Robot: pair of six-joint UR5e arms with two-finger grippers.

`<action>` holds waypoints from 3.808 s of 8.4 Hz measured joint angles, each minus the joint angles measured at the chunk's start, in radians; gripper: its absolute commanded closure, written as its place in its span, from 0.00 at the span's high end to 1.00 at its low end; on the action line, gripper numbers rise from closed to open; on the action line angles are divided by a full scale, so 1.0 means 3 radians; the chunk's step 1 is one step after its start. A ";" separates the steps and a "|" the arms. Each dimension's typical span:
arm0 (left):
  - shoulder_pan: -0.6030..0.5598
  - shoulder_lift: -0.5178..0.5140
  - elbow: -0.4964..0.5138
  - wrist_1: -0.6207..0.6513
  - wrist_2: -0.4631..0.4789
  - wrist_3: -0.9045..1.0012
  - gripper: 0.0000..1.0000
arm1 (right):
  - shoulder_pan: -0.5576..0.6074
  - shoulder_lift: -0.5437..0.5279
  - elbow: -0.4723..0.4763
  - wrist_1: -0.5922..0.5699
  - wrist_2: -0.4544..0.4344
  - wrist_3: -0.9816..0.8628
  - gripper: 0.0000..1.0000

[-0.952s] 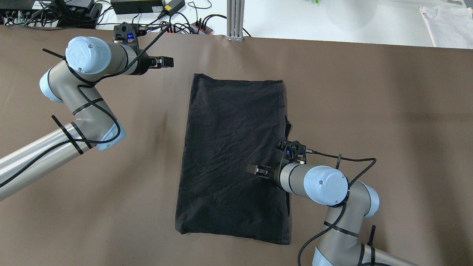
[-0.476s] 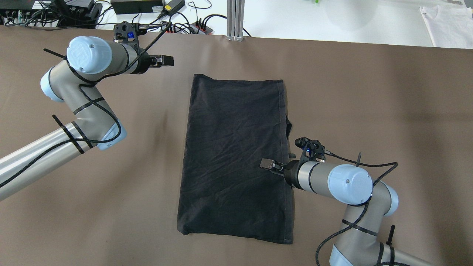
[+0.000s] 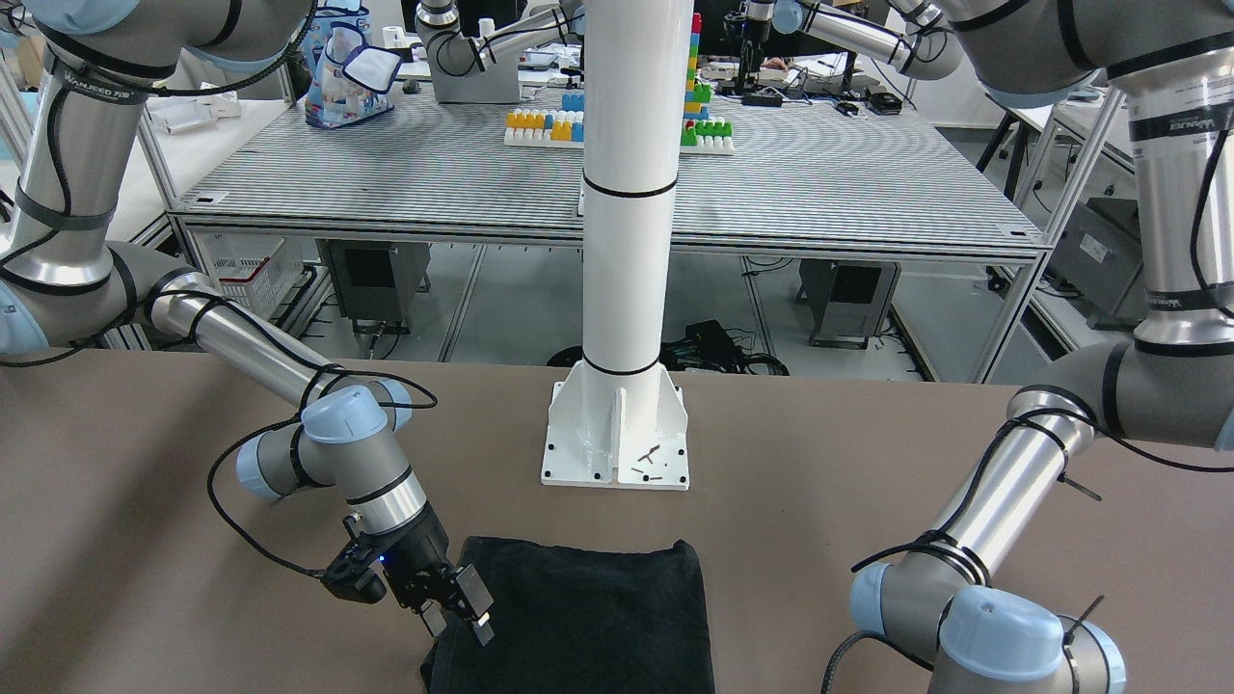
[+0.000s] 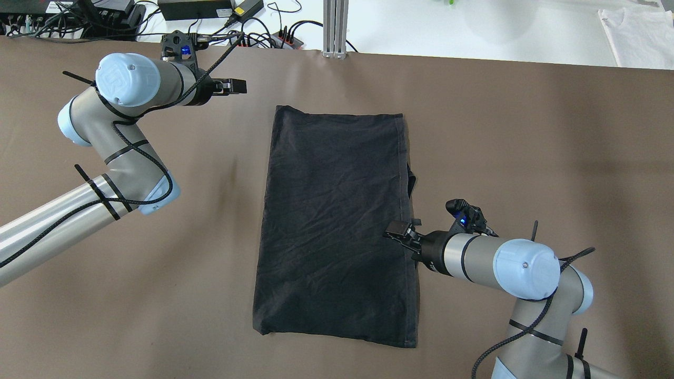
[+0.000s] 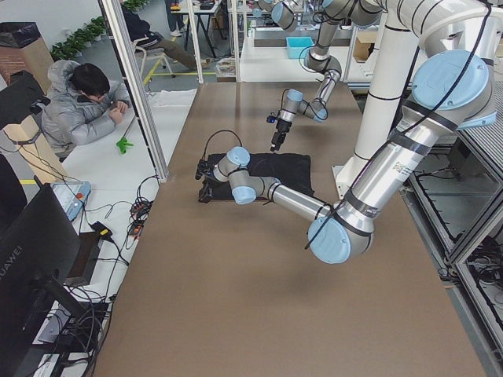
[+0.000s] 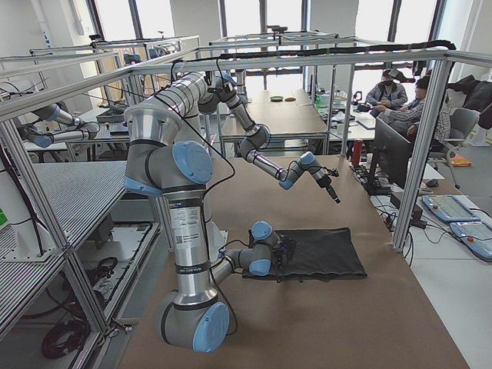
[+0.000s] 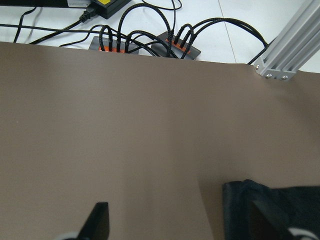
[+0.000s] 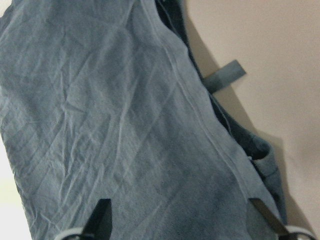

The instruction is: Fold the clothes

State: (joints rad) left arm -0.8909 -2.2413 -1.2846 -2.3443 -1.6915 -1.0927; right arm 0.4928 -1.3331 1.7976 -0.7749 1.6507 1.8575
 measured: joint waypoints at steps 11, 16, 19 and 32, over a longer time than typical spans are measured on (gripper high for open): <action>0.0005 0.0004 0.0028 0.0004 0.0101 0.0026 1.00 | -0.0687 -0.0135 0.0213 -0.0404 -0.0336 0.0098 0.94; 0.0001 0.0005 0.0026 -0.0001 0.0101 0.0037 1.00 | -0.0831 -0.0064 0.0077 -0.0389 -0.0508 0.0107 0.94; 0.0001 0.0005 0.0023 -0.0003 0.0104 0.0033 1.00 | -0.0905 0.0040 0.0049 -0.0400 -0.0602 0.0131 0.10; 0.0357 0.0338 -0.0719 -0.0109 -0.0232 -0.1174 1.00 | -0.0850 0.0180 0.0084 -0.0342 -0.0632 0.0131 0.00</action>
State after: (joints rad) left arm -0.7839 -2.1399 -1.5002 -2.3770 -1.7613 -1.4449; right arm 0.2379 -1.2790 1.8227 -0.8776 1.4611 1.8968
